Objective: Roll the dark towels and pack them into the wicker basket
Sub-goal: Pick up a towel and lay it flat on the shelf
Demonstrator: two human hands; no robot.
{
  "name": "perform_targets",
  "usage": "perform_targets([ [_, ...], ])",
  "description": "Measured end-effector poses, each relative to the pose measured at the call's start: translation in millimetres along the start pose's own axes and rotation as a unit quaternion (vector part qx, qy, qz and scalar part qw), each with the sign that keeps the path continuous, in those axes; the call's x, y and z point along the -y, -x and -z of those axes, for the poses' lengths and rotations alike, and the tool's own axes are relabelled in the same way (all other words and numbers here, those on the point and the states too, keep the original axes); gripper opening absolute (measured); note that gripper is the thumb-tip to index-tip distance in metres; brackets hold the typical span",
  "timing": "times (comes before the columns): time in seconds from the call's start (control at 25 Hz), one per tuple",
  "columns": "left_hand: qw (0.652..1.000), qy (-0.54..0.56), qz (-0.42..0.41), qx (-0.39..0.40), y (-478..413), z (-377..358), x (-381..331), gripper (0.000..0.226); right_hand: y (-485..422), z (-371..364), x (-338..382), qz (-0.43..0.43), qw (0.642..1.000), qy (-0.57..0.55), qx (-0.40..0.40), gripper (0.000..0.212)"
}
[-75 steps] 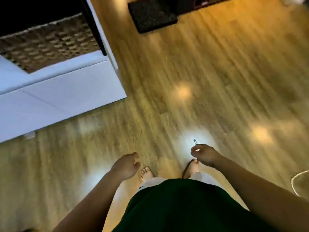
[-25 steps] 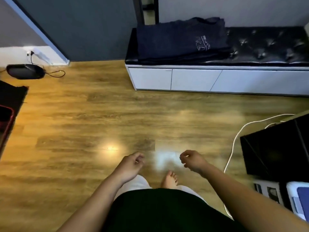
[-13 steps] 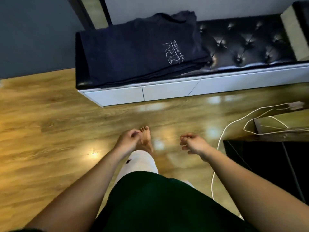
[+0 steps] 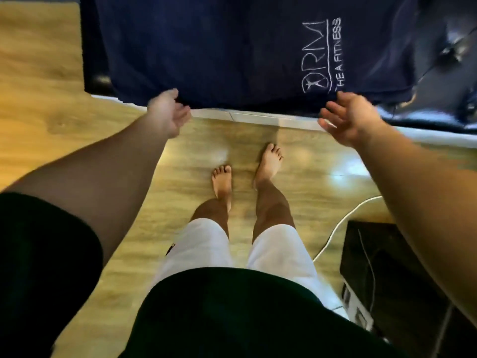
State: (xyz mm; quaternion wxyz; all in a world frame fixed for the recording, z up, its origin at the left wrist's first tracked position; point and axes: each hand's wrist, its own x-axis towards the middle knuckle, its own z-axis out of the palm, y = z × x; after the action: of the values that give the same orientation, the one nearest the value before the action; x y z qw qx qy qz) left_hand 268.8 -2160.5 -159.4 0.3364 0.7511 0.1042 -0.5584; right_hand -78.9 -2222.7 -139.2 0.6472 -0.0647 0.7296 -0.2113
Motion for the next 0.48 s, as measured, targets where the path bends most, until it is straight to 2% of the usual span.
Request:
perform_targets([
  [0.12,0.992,0.114,0.019,-0.056,-23,2,-16,0.045,-37,3,47,-0.045,0.998,-0.054,-0.002,0.027],
  [0.28,0.967,0.234,-0.016,-0.094,-22,11,-43,0.027,-41,11,91,-0.068,0.994,-0.076,-0.045,0.022],
  [0.36,0.952,0.287,-0.065,-0.086,-4,17,-68,0.016,-28,16,121,-0.037,0.994,-0.096,-0.028,0.019],
  [0.44,0.928,0.353,-0.097,-0.066,12,19,-120,0.023,-9,16,164,0.032,0.992,-0.119,0.009,0.011],
  [0.48,0.923,0.358,-0.139,-0.033,30,29,-144,0.024,4,13,185,0.075,0.987,-0.135,0.034,0.008],
])
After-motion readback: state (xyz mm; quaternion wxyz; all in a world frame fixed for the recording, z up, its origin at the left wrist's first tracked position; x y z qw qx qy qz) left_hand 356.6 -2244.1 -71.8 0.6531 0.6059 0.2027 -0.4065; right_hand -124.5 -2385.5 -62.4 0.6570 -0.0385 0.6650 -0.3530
